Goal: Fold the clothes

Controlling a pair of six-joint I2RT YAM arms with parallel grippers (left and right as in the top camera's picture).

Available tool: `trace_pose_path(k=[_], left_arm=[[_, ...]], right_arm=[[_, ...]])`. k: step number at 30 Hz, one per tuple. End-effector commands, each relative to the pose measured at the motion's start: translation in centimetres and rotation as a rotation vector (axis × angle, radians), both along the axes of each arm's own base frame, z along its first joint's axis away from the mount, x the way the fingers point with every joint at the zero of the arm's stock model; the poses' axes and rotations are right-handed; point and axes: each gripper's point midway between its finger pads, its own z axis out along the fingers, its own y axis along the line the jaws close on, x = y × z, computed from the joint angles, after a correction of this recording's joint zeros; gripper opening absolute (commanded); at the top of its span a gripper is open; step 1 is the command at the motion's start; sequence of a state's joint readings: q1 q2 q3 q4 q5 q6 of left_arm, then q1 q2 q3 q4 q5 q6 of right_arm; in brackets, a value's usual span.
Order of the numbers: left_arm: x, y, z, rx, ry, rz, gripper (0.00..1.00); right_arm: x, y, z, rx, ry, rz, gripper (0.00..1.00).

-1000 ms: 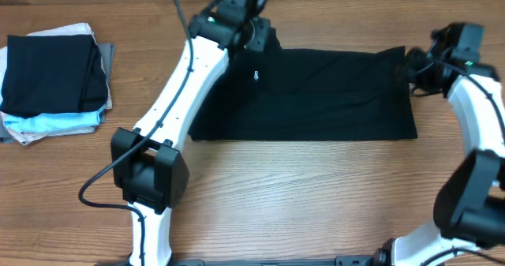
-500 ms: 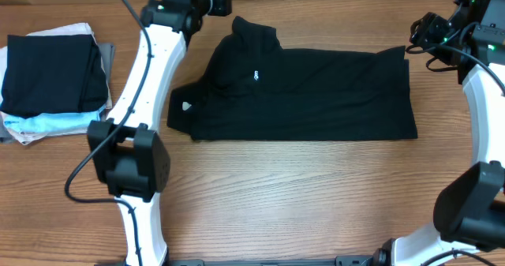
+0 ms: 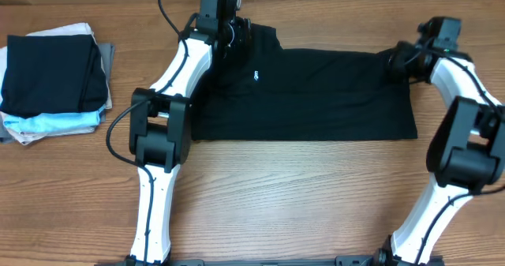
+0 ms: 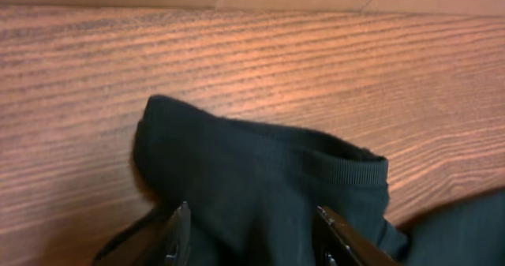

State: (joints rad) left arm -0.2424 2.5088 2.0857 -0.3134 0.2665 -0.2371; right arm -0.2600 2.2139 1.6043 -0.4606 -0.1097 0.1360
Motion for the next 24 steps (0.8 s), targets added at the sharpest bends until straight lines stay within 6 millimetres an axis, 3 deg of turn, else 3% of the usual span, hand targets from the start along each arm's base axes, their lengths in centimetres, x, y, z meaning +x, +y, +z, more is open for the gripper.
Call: trace_pose_path(k=[1, 4, 14, 24], left_arm=[[1.0, -0.7, 1.6, -0.016, -0.074, -0.025, 0.56], [1.6, -0.1, 1.4, 0.018, -0.102, -0.005, 0.57], [3.4, 1.8, -2.9, 0.097, -0.145, 0.049, 0.6], [4.1, 3.5, -5.1, 0.158, -0.158, 0.085, 0.54]], right_arm=[[0.5, -0.6, 0.3, -0.047, -0.01, -0.006, 0.61], [0.5, -0.6, 0.2, -0.046, -0.008, -0.006, 0.61], [-0.3, -0.4, -0.2, -0.036, 0.029, -0.006, 0.61], [-0.7, -0.3, -0.5, -0.03, 0.05, -0.005, 0.61]])
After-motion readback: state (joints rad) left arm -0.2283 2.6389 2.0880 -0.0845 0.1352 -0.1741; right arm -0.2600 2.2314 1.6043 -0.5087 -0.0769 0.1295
